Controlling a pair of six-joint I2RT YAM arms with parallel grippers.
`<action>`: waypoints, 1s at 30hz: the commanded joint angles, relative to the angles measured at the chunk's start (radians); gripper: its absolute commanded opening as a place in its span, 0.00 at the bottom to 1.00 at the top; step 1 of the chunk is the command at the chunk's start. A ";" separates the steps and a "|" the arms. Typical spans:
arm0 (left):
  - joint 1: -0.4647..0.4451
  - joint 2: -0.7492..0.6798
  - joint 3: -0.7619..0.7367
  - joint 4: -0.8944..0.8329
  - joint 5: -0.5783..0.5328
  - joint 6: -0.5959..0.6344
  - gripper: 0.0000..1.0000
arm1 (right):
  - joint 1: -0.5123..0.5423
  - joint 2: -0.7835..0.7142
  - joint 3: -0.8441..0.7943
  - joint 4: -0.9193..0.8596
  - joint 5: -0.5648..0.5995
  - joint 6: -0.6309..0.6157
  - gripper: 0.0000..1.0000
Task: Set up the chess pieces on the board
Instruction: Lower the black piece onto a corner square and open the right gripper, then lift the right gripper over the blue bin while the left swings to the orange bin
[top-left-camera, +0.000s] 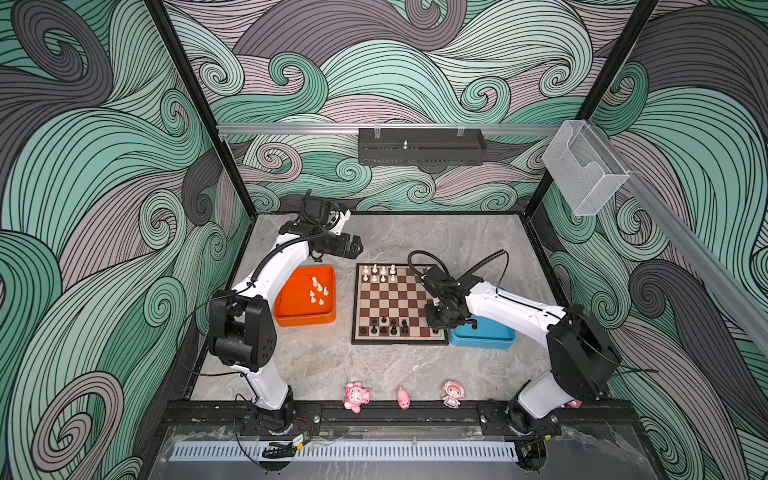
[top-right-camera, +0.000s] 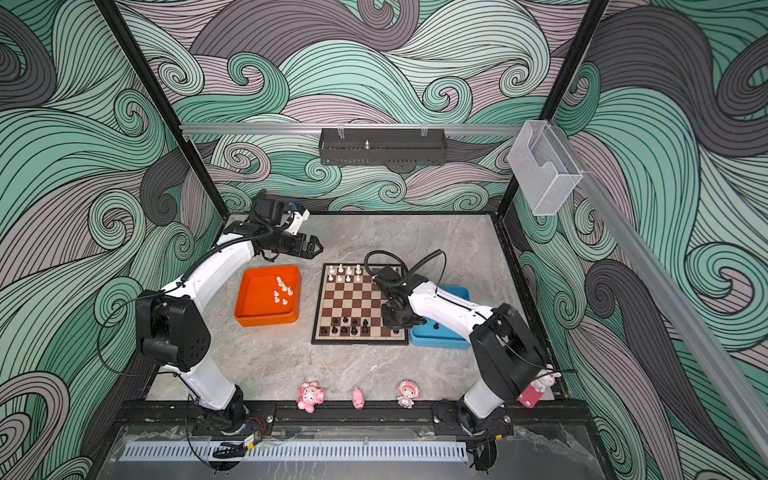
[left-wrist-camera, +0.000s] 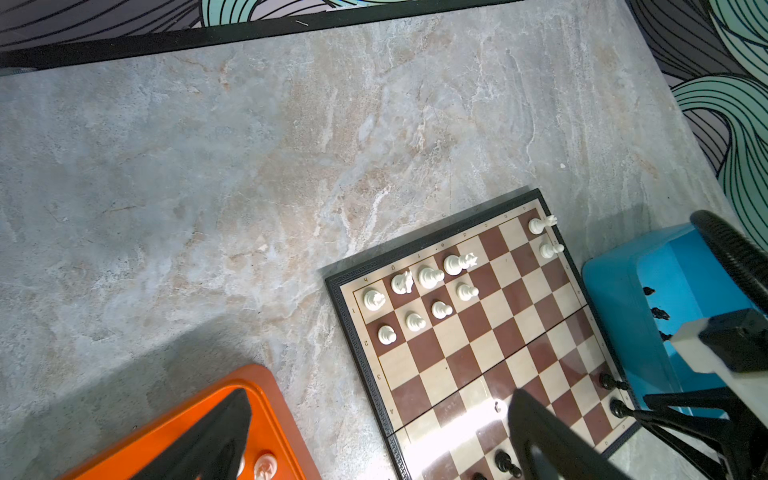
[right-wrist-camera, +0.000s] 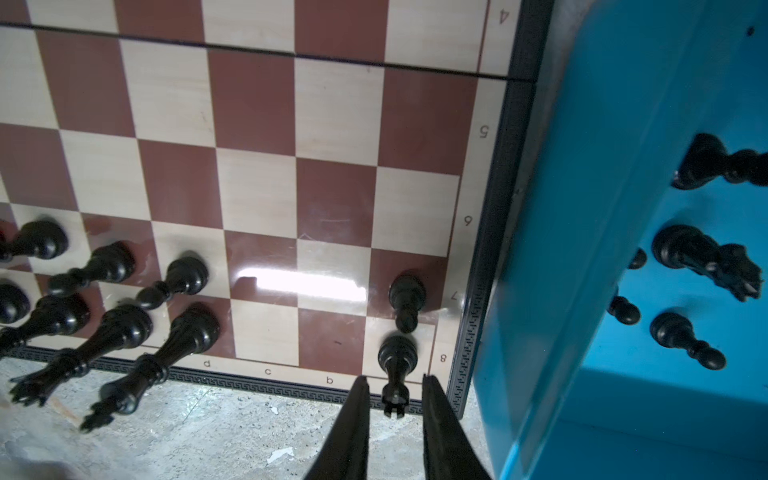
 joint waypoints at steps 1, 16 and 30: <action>-0.004 0.015 0.017 -0.010 0.000 0.008 0.99 | -0.006 -0.018 0.028 -0.024 0.005 -0.003 0.25; -0.004 0.009 0.019 -0.015 -0.141 -0.020 0.99 | -0.095 -0.133 0.128 -0.065 -0.012 -0.080 0.35; 0.005 -0.038 0.009 -0.079 -0.506 -0.271 0.98 | -0.329 -0.254 0.154 -0.035 0.029 -0.266 0.99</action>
